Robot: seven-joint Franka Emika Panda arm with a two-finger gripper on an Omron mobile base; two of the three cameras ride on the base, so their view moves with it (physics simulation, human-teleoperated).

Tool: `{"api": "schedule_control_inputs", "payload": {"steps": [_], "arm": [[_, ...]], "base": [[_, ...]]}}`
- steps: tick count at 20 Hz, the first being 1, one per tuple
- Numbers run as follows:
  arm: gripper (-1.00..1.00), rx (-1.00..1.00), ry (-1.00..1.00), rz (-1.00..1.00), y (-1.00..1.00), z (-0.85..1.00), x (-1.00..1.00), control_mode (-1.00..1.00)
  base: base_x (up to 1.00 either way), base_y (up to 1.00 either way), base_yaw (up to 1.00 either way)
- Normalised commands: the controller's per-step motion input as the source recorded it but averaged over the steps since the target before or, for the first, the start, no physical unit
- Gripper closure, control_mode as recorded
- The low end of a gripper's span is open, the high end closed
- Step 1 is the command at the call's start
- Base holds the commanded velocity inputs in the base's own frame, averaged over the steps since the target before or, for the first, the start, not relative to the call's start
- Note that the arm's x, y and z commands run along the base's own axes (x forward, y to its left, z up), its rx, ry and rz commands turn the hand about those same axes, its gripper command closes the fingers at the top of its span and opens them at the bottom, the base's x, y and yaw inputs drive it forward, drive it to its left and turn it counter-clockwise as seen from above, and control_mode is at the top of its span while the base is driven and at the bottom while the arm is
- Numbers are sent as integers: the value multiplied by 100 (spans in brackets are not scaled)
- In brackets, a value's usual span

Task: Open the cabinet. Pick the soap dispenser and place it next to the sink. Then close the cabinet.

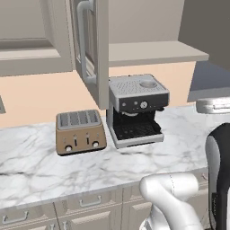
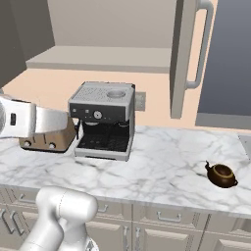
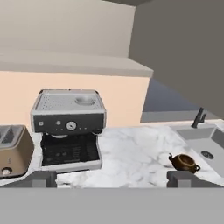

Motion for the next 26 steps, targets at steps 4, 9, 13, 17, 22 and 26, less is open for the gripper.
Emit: {"api": "schedule_control_inputs", "payload": {"steps": [4, 9, 13, 17, 22, 26], "arm": [[-100, 0, -41, 0, 57, 42, -86, -100], [-100, 0, -44, 0, 64, 45, -88, -100], [-100, 0, -41, -1, 75, 57, -43, -100], [-100, -1, -22, -6, 94, 44, -4, -100], [-100, -7, -1, -6, 49, 4, -7, -100], [-100, -14, 0, -13, 41, -32, 54, -100]], "base": [[0, 0, 0], [0, 0, 0], [0, 0, 0], [0, 0, 0], [0, 0, 0], [0, 0, 0]]}}
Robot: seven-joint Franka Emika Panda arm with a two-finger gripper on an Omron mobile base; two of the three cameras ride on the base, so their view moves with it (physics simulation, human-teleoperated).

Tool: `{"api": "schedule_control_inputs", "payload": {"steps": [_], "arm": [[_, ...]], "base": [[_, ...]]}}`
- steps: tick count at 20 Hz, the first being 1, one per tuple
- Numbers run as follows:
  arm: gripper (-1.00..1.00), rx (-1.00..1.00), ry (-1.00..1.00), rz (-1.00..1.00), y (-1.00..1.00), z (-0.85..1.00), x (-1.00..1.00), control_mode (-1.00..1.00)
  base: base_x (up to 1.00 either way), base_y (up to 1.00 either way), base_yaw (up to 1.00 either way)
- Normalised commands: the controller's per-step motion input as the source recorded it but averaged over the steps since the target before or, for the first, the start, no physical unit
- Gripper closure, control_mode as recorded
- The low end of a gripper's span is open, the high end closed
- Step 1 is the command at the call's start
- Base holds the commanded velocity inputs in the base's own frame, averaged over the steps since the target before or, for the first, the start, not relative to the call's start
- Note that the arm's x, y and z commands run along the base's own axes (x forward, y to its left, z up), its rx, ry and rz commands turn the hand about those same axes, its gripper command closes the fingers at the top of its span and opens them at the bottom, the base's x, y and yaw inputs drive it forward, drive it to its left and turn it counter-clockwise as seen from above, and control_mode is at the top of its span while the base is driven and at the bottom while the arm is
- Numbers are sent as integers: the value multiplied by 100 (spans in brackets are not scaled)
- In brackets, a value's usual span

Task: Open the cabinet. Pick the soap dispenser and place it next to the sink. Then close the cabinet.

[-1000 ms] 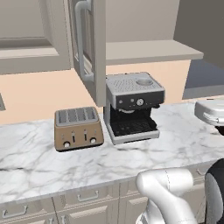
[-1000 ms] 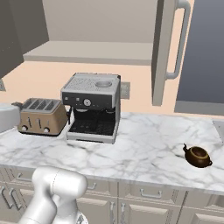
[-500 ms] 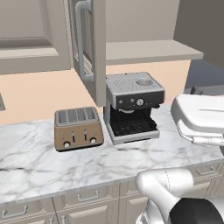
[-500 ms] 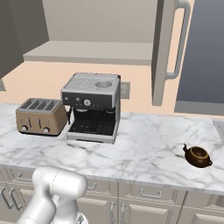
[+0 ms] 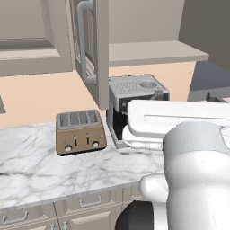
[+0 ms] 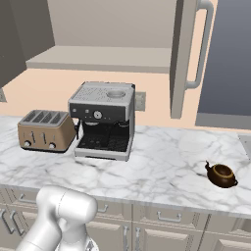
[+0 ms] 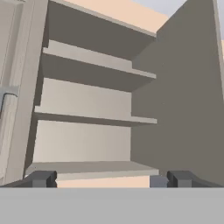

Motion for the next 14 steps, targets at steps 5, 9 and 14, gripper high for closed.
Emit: {"api": "schedule_control_inputs", "payload": {"steps": [5, 9, 14], "arm": [[-100, -12, 0, -16, 51, -12, 31, -100], [-100, -6, -3, -23, 51, -5, 21, -100], [-100, -5, -2, -33, 40, -23, 27, -100]], "base": [[0, 0, 0], [0, 0, 0], [0, 0, 0]]}}
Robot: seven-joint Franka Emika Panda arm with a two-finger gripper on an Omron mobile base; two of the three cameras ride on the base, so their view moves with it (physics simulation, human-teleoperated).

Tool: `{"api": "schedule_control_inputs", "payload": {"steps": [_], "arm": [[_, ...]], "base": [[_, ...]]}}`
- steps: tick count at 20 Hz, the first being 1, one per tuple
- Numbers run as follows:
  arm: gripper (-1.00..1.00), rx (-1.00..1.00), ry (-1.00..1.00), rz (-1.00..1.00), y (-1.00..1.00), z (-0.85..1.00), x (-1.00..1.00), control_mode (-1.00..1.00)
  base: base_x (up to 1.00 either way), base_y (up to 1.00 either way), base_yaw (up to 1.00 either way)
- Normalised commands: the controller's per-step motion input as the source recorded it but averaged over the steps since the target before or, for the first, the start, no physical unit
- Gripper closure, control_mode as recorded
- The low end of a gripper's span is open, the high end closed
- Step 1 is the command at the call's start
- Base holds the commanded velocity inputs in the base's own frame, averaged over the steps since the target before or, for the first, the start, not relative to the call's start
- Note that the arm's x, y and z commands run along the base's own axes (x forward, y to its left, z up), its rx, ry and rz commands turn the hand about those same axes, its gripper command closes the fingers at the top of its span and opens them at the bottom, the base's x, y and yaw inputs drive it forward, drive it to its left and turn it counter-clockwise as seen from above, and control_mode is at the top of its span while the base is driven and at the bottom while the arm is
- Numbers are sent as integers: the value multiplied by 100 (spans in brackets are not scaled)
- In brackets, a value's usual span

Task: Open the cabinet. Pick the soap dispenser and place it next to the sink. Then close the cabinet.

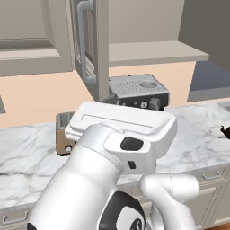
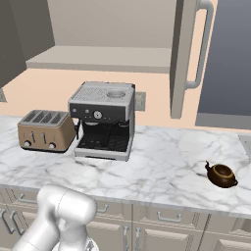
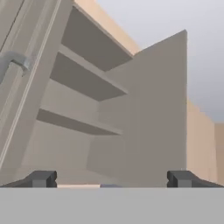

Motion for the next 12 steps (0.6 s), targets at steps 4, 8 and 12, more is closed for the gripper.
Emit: {"api": "schedule_control_inputs", "payload": {"steps": [4, 8, 12], "arm": [[-100, 0, 0, -33, 25, -15, 9, -100], [-100, 0, 0, -13, 0, 0, 0, -100], [-100, 0, 4, 10, -16, -4, 23, -100]], "base": [[0, 0, 0], [0, 0, 0], [0, 0, 0]]}}
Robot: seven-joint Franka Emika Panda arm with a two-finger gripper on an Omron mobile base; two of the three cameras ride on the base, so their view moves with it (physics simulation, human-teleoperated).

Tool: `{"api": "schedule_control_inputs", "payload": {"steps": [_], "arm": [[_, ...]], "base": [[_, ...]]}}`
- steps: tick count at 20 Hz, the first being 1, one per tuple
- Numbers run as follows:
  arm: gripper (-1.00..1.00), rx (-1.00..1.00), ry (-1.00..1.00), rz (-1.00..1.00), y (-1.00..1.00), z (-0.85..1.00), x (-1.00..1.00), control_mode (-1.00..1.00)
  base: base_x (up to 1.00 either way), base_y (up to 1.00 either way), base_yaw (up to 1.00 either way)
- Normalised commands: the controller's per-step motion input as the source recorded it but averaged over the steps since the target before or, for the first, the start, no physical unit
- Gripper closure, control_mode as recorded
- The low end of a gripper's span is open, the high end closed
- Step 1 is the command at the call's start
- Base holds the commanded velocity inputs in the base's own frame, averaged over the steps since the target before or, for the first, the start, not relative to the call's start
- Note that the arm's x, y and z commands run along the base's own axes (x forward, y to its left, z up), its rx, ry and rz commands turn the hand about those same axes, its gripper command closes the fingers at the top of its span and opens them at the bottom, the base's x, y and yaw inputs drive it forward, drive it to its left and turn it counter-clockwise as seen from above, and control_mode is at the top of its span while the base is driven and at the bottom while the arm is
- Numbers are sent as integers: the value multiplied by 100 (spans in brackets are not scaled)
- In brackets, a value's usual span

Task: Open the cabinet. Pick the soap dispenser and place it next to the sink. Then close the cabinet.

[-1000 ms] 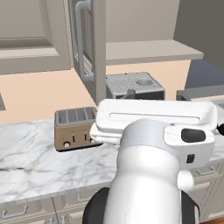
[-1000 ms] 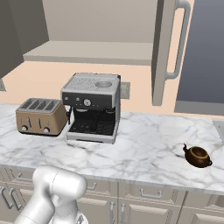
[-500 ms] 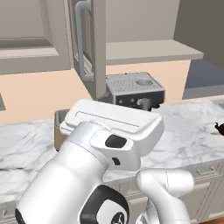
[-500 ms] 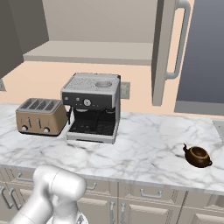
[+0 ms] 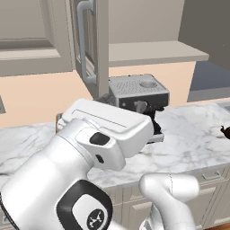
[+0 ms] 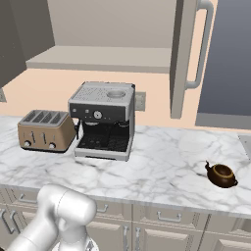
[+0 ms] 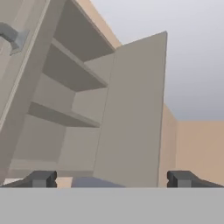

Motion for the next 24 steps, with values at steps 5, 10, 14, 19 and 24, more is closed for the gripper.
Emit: {"api": "schedule_control_inputs", "payload": {"steps": [5, 10, 14, 19, 24], "arm": [[-100, 0, 7, 26, -12, -34, 50, -100], [-100, 0, 1, 17, 5, -32, 45, -100], [-100, -1, 0, -1, 38, -35, 45, -100], [-100, -5, 0, -16, 60, -26, 59, -100], [-100, -4, 0, -25, 64, 0, 26, -100]], "base": [[0, 0, 0], [0, 0, 0], [0, 0, 0], [0, 0, 0], [0, 0, 0]]}}
